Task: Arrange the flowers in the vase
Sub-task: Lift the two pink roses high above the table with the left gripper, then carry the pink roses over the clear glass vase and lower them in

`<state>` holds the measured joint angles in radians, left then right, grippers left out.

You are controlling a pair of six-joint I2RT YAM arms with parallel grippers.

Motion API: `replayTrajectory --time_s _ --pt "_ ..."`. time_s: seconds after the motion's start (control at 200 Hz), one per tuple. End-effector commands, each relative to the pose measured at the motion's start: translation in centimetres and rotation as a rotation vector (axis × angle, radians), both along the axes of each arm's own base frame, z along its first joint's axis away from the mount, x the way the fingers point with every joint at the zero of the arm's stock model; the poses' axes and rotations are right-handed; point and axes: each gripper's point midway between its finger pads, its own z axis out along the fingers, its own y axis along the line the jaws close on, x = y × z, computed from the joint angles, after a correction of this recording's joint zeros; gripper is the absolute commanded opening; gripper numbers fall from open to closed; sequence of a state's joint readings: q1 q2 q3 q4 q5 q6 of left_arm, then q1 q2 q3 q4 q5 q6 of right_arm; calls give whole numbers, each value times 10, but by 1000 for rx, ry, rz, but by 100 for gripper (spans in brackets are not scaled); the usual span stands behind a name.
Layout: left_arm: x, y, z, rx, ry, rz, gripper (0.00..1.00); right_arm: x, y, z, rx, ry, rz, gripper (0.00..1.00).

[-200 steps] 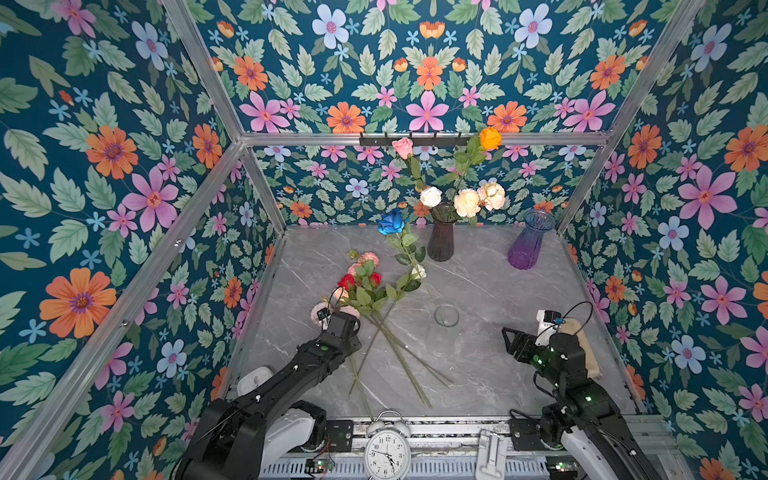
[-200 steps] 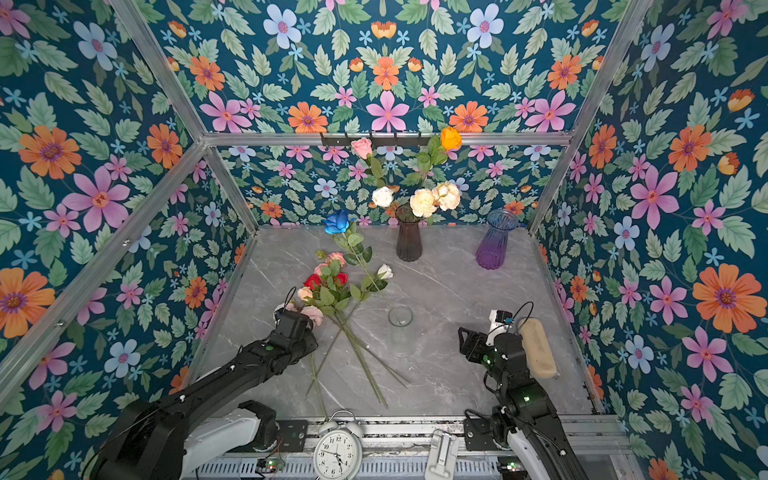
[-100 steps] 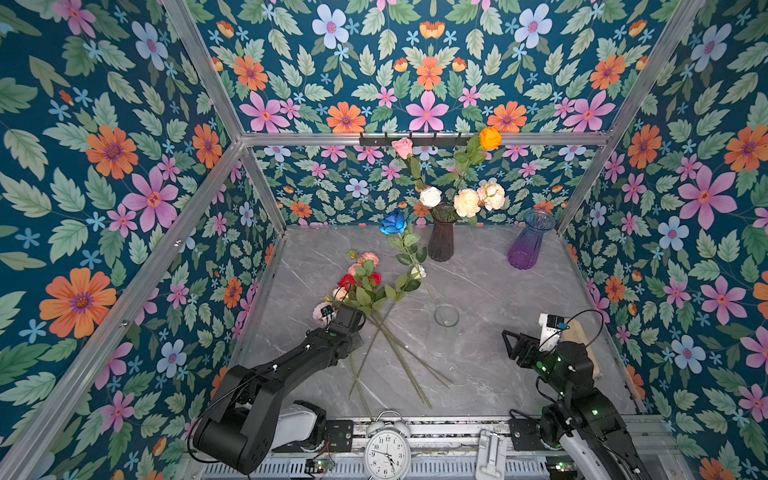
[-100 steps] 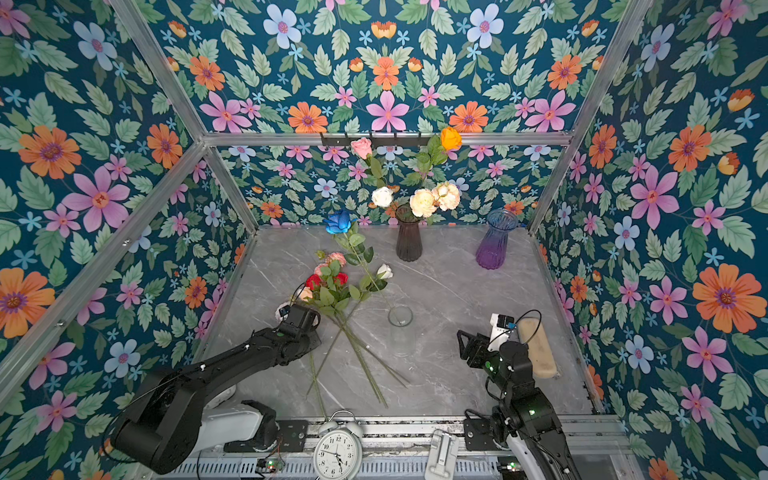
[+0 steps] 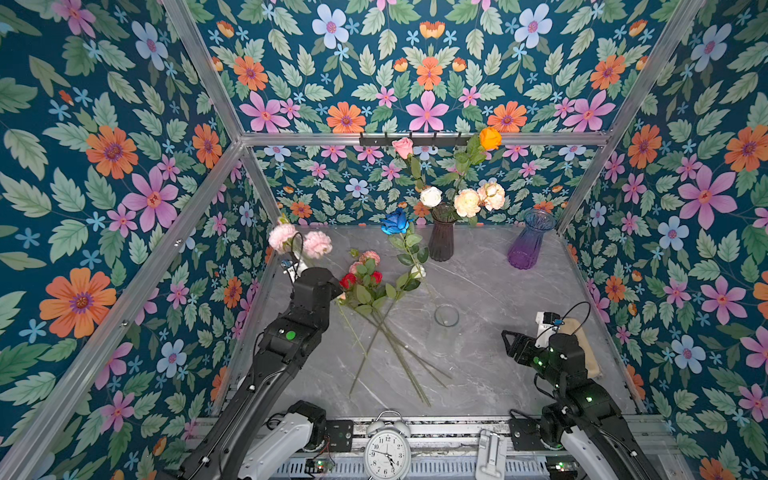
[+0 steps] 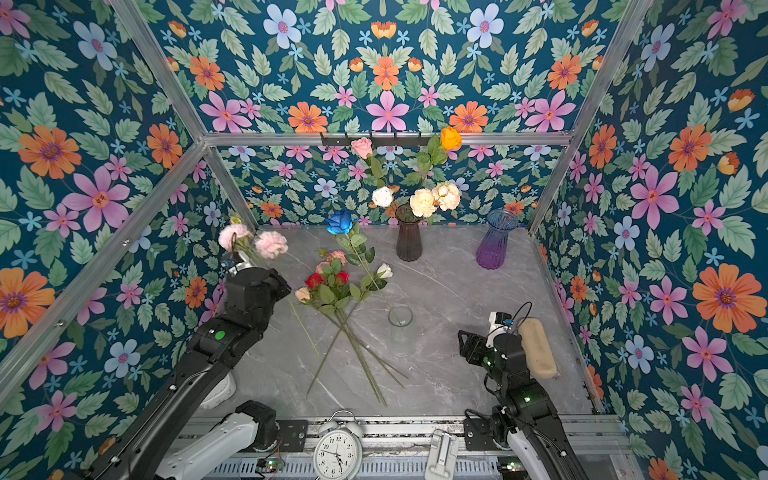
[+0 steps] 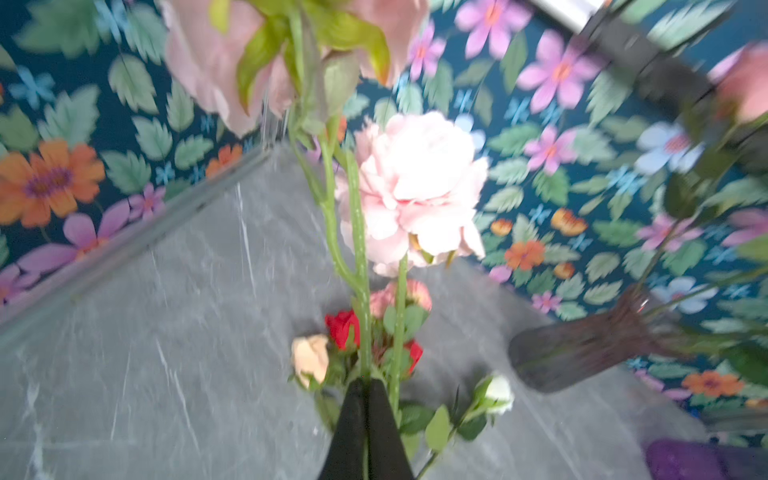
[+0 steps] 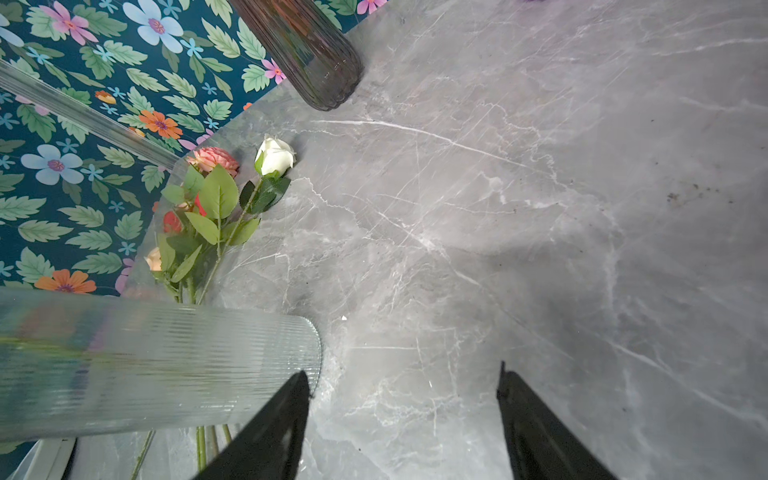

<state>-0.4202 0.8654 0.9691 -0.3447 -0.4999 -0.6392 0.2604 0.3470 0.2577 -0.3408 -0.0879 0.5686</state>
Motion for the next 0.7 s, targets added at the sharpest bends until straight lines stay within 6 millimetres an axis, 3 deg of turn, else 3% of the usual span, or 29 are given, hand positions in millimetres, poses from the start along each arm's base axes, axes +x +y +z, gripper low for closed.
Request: replayTrajectory --time_s 0.0,0.135,0.25,0.38,0.435,0.54,0.615,0.695 --pt "-6 14 85 54 -276 51 0 3 -6 4 -5 -12 -43 73" --pt "-4 -8 160 65 -498 -69 0 7 -5 1 -8 7 -40 73" --pt "-12 -51 215 31 -708 -309 0 11 -3 -4 -17 43 -33 73" --pt "-32 -98 259 -30 -890 -571 0 14 -2 -7 -26 67 -35 73" --pt "-38 -125 270 -37 -918 -702 0 15 -2 -6 -26 67 -35 73" --pt "-67 -187 283 18 -996 -951 0 15 -2 -7 -25 67 -36 73" --pt "-98 -230 280 125 -1074 -1078 0 14 -3 -6 -24 60 -42 73" --pt "-114 -256 274 146 -1128 -1144 0 13 -5 -5 -23 53 -48 73"
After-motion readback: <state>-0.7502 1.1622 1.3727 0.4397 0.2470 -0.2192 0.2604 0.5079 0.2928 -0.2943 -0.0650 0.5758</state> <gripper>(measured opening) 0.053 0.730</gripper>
